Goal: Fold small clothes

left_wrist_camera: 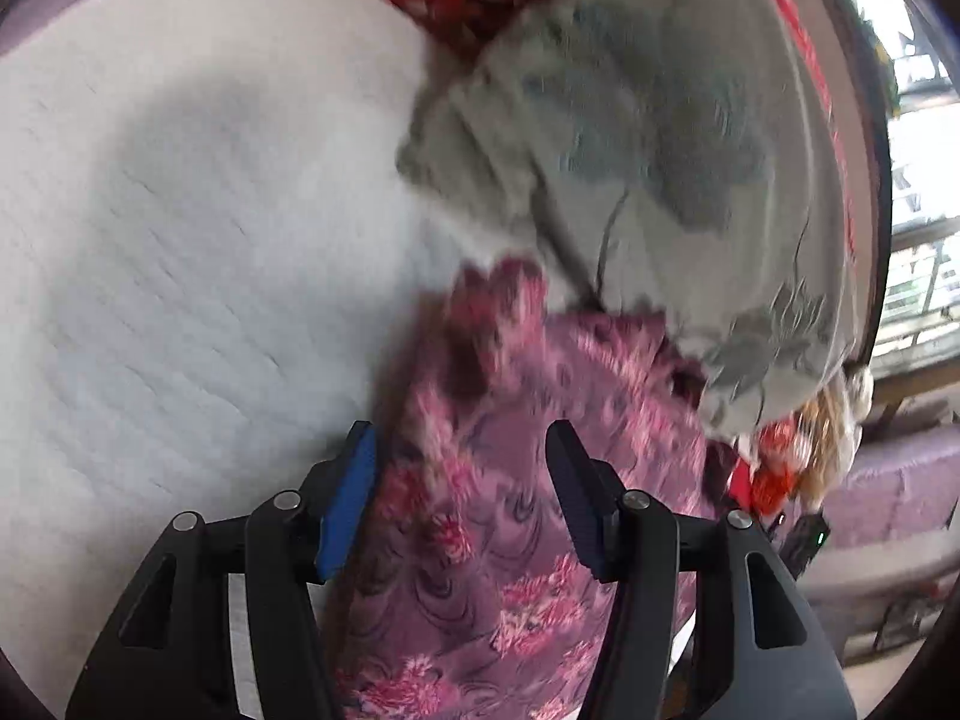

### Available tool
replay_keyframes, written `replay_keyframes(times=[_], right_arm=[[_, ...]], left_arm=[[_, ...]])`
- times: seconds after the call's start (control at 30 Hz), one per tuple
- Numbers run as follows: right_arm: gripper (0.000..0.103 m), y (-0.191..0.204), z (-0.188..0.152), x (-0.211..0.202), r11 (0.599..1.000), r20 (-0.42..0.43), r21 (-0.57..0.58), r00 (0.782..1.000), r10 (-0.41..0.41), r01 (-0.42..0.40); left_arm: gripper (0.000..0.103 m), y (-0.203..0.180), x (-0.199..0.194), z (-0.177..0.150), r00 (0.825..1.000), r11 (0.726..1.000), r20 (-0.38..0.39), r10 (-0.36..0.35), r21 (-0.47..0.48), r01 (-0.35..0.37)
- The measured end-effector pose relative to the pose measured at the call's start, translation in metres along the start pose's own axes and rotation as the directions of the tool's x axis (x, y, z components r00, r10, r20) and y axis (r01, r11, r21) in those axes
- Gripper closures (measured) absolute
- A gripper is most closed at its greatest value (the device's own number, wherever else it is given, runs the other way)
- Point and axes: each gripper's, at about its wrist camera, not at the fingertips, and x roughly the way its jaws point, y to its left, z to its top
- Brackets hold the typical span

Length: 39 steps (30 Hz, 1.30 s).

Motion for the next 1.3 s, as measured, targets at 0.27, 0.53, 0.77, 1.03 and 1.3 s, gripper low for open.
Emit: replay_keyframes(times=[0.27,0.53,0.77,1.03,1.3], right_arm=[[0.097,0.014,0.024,0.016,0.996,0.009,-0.053,0.997,-0.076,0.076],[0.088,-0.033,0.023,0.041,0.975,-0.069,0.22,0.998,-0.002,0.017],[0.072,-0.02,-0.011,-0.025,0.963,0.123,0.168,0.973,0.193,-0.212],[0.064,-0.008,-0.057,-0.025,0.985,-0.03,0.127,0.992,0.119,-0.114],[0.047,-0.047,-0.113,-0.05,0.969,-0.081,0.24,0.993,0.086,-0.064]], left_arm=[[0.099,-0.019,-0.006,0.005,0.986,0.992,0.124,0.111,0.046,-0.117],[0.097,0.001,0.01,0.008,0.98,0.987,0.121,0.158,-0.024,-0.157],[0.088,-0.027,-0.037,-0.049,0.98,0.993,0.198,0.033,0.101,-0.054],[0.066,-0.043,-0.009,-0.106,0.967,0.952,0.134,0.217,0.19,-0.24],[0.053,-0.044,-0.007,-0.152,0.965,0.942,0.085,0.248,0.211,-0.261]])
